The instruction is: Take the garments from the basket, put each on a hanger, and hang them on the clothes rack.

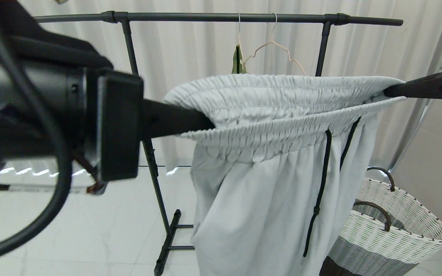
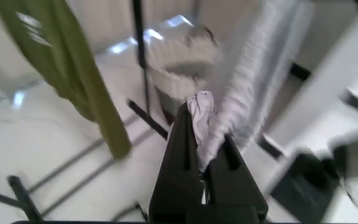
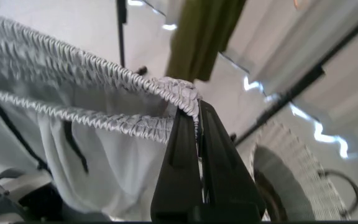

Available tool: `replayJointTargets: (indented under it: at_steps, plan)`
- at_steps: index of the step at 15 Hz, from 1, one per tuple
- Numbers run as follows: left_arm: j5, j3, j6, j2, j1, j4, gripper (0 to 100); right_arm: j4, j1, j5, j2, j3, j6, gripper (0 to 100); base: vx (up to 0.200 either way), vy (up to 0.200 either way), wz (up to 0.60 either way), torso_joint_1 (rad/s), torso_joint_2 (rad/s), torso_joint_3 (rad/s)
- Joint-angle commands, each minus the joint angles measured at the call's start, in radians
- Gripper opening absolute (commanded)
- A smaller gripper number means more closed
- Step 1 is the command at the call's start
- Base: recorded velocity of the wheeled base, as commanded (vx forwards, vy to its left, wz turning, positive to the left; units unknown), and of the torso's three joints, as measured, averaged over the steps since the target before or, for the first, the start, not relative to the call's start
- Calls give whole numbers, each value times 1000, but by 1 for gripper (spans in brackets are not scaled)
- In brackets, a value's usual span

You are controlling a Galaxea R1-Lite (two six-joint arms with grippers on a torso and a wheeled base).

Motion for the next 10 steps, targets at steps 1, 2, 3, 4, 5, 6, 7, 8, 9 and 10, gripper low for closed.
replayJointTargets:
  at_steps: [1, 2, 3, 4, 5, 6, 7, 8, 9, 10]
  plan:
    - [50, -92, 3, 143, 74, -75, 0, 41, -31, 3, -51, -7, 1, 0, 0, 0, 0, 0, 0, 0]
    - [94, -94, 5, 179, 76, -124, 0, 76, -31, 4, -79, 3, 4, 0, 0, 0, 0, 0, 0, 0]
    - [130, -83, 3, 192, 72, -135, 0, 104, -29, 6, -103, 36, 4, 0, 0, 0, 0, 0, 0, 0]
    - [136, -65, 2, 192, 57, -135, 0, 96, -27, 3, -125, 80, 4, 0, 0, 0, 0, 0, 0, 0]
    - [136, -56, -1, 189, 37, -135, 0, 67, -27, 1, -134, 114, 5, 0, 0, 0, 0, 0, 0, 0]
    - [136, -56, -1, 189, 34, -135, 0, 39, -27, 0, -134, 120, 7, 0, 0, 0, 0, 0, 0, 0]
    - [136, -59, 0, 189, 34, -135, 0, 33, -27, 1, -132, 117, 7, 0, 0, 0, 0, 0, 0, 0]
    - [136, -59, 0, 189, 34, -135, 0, 33, -27, 1, -131, 115, 7, 0, 0, 0, 0, 0, 0, 0]
    - [136, -59, 0, 189, 34, -135, 0, 33, -27, 1, -132, 117, 7, 0, 0, 0, 0, 0, 0, 0]
    - [136, -59, -1, 187, 34, -135, 0, 33, -27, 1, -134, 120, 8, 0, 0, 0, 0, 0, 0, 0]
